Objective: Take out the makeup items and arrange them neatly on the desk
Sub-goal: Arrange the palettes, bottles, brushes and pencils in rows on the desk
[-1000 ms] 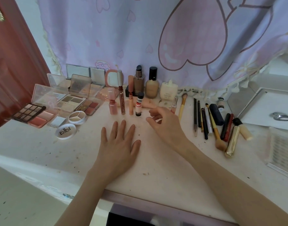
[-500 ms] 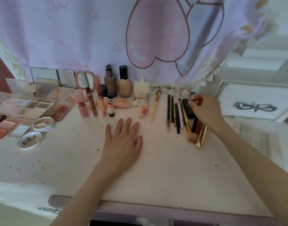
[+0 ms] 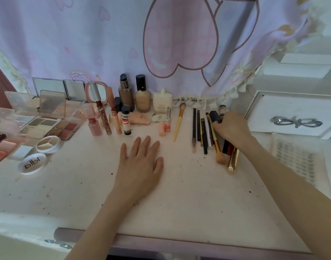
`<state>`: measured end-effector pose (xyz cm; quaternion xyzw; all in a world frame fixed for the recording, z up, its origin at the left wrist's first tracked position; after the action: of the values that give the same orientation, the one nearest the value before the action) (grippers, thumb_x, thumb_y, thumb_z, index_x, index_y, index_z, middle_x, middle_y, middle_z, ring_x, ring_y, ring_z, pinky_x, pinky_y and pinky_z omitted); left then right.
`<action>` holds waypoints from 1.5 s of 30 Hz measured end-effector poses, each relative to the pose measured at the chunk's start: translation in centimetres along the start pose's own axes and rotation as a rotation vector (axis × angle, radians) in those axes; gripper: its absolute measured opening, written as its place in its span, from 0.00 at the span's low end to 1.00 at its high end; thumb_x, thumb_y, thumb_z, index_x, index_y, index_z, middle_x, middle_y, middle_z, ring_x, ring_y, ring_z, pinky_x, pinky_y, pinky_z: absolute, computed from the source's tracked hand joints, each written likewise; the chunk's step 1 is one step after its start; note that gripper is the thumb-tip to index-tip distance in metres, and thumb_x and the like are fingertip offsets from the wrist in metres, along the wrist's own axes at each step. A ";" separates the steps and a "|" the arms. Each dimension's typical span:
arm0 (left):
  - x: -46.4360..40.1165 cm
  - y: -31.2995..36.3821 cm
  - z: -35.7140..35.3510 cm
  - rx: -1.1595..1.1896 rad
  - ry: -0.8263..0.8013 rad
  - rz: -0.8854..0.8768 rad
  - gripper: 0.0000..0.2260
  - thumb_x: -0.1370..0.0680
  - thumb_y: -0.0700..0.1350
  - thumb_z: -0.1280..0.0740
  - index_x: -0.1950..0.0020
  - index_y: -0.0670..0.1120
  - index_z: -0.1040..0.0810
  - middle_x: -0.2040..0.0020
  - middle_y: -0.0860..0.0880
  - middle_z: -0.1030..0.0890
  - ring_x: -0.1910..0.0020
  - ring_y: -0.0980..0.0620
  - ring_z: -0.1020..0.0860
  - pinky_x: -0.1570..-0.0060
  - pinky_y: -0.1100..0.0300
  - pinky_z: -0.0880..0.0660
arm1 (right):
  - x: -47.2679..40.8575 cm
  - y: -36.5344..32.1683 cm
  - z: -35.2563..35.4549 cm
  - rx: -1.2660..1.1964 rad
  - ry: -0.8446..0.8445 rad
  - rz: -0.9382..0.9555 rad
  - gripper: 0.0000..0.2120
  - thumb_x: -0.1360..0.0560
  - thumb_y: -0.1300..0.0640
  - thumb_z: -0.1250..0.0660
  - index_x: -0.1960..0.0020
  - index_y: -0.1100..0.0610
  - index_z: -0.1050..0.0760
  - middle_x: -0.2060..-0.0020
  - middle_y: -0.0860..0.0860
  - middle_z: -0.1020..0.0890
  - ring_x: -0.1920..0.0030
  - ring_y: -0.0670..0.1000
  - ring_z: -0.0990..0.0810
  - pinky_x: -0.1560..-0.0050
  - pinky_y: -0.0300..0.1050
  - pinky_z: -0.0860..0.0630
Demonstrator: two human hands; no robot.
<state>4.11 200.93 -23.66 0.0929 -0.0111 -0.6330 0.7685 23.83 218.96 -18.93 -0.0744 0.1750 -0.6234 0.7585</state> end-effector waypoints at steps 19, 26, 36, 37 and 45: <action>1.7 0.6 4.0 0.773 0.385 -0.310 0.09 0.23 0.41 0.40 0.44 0.48 0.30 0.51 0.52 0.27 0.53 0.62 0.28 0.53 0.74 0.33 | 10.9 -8.8 -0.6 -0.878 -1.060 0.211 0.10 0.20 0.56 0.44 0.50 0.60 0.27 0.70 0.50 0.27 0.77 0.45 0.37 0.77 0.36 0.42; 1.8 0.7 3.7 0.823 0.320 -0.322 0.10 0.23 0.39 0.43 0.46 0.51 0.32 0.52 0.52 0.26 0.55 0.58 0.26 0.53 0.72 0.32 | 12.1 -9.0 -1.6 -0.959 -1.063 0.227 0.06 0.20 0.56 0.43 0.50 0.56 0.28 0.69 0.48 0.28 0.73 0.45 0.35 0.73 0.37 0.39; 1.8 0.0 4.2 0.862 0.396 -0.241 0.09 0.22 0.42 0.41 0.46 0.54 0.31 0.51 0.57 0.26 0.53 0.63 0.26 0.53 0.73 0.32 | 11.7 -9.0 -1.2 -0.739 -0.871 0.345 0.09 0.22 0.48 0.40 0.53 0.53 0.27 0.73 0.44 0.27 0.75 0.43 0.32 0.72 0.36 0.34; 1.7 -0.4 4.2 0.867 0.426 -0.178 0.07 0.22 0.43 0.40 0.46 0.53 0.31 0.51 0.58 0.26 0.53 0.62 0.26 0.54 0.74 0.31 | 11.6 -8.8 -1.2 -0.716 -0.891 0.336 0.11 0.23 0.47 0.39 0.51 0.55 0.26 0.72 0.44 0.27 0.74 0.43 0.32 0.72 0.35 0.33; 1.1 -1.7 3.6 0.750 0.515 0.250 0.07 0.26 0.45 0.32 0.53 0.49 0.30 0.61 0.59 0.27 0.63 0.60 0.27 0.63 0.76 0.33 | 10.4 -7.9 -1.1 -0.679 -0.750 0.207 0.15 0.21 0.58 0.41 0.35 0.52 0.30 0.59 0.47 0.22 0.63 0.40 0.24 0.62 0.36 0.27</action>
<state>2.17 199.07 -20.52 0.5160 -0.0589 -0.4444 0.7299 17.92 207.27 -19.13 -0.5171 0.0899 -0.3835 0.7599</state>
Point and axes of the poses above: each hand's wrist, its own x-axis away from the middle knuckle, its own z-axis out of the back of the hand, y = z × x, the point moved 4 cm from there along -x, towards the middle knuckle
